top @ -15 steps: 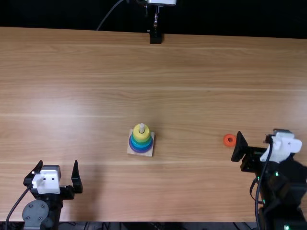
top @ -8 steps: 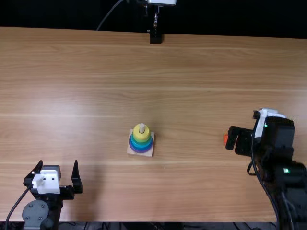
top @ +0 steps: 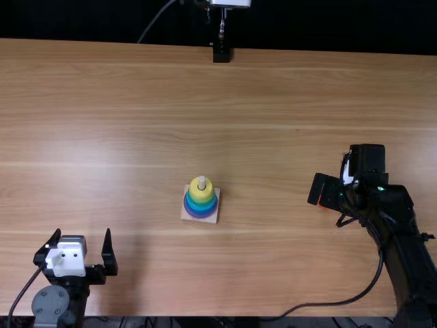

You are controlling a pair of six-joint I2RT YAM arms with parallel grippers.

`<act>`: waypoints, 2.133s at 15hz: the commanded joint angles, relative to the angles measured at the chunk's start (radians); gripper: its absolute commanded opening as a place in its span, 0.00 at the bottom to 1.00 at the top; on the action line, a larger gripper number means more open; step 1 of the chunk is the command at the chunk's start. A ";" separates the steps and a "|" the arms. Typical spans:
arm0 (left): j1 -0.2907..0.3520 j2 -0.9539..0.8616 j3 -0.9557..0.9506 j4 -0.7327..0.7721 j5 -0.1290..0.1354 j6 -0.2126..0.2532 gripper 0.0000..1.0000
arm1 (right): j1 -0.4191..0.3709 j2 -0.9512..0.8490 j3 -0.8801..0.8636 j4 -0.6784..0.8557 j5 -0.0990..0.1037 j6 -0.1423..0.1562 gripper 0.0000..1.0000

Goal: Build the Hanoi tower: stack the rings onto the peg from bottom to top in this color order: purple, dark blue, light blue, dark green, light green, yellow, orange.

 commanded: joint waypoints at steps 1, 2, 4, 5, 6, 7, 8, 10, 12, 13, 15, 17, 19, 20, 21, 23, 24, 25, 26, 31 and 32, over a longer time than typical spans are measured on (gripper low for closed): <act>0.007 -0.011 -0.106 -0.082 -0.007 0.002 1.00 | 0.012 0.036 0.025 0.009 0.014 0.022 1.00; 0.007 -0.011 -0.106 -0.082 -0.007 0.002 1.00 | 0.012 0.062 0.027 0.015 0.014 0.022 1.00; 0.007 -0.011 -0.106 -0.082 -0.007 0.002 1.00 | 0.012 0.102 0.044 0.017 0.014 0.022 1.00; 0.007 -0.011 -0.106 -0.084 -0.007 0.002 1.00 | 0.012 0.117 0.051 0.017 0.016 0.022 1.00; 0.007 -0.011 -0.106 -0.082 -0.007 0.002 1.00 | 0.012 0.136 0.056 0.017 0.016 0.022 1.00; 0.007 -0.011 -0.106 -0.084 -0.007 0.002 1.00 | 0.012 0.150 0.064 0.017 0.016 0.022 1.00; 0.007 -0.011 -0.106 -0.082 -0.007 0.002 1.00 | 0.012 0.159 0.068 0.017 0.018 0.022 1.00; 0.007 -0.011 -0.106 -0.082 -0.007 0.002 1.00 | 0.012 0.180 0.070 0.019 0.018 0.022 1.00; 0.007 -0.011 -0.106 -0.082 -0.007 0.002 1.00 | 0.012 0.191 0.070 0.019 0.016 0.022 1.00; 0.007 -0.011 -0.106 -0.082 -0.007 0.002 1.00 | 0.012 0.206 0.071 0.019 0.018 0.022 1.00; 0.007 -0.011 -0.106 -0.084 -0.007 0.002 1.00 | 0.012 0.231 0.076 0.021 0.018 0.022 1.00; 0.008 -0.011 -0.106 -0.082 -0.007 0.002 1.00 | 0.012 0.245 0.087 0.022 0.022 0.022 1.00; 0.007 -0.011 -0.106 -0.084 -0.007 0.002 1.00 | 0.012 0.254 0.093 0.022 0.023 0.022 1.00; 0.008 -0.011 -0.106 -0.082 -0.007 0.002 1.00 | 0.012 0.255 0.094 0.022 0.046 0.022 0.91; 0.007 -0.011 -0.106 -0.084 -0.007 0.002 1.00 | 0.012 0.255 0.094 0.021 0.079 0.024 0.75; 0.007 -0.011 -0.106 -0.082 -0.007 0.002 1.00 | 0.013 0.255 0.091 0.021 0.119 0.022 0.57; 0.007 -0.011 -0.106 -0.082 -0.007 0.002 1.00 | 0.013 0.255 0.091 0.021 0.121 0.022 0.47; 0.007 -0.011 -0.106 -0.082 -0.007 0.002 1.00 | 0.013 0.255 0.091 0.021 0.121 0.022 0.38; 0.007 -0.011 -0.106 -0.082 -0.007 0.002 1.00 | 0.013 0.255 0.091 0.021 0.121 0.022 0.34; 0.007 -0.011 -0.106 -0.082 -0.007 0.002 1.00 | 0.043 0.254 0.088 0.019 0.117 0.024 0.07; 0.007 -0.011 -0.106 -0.082 -0.007 0.002 1.00 | 0.049 0.251 0.090 0.021 0.115 0.024 0.05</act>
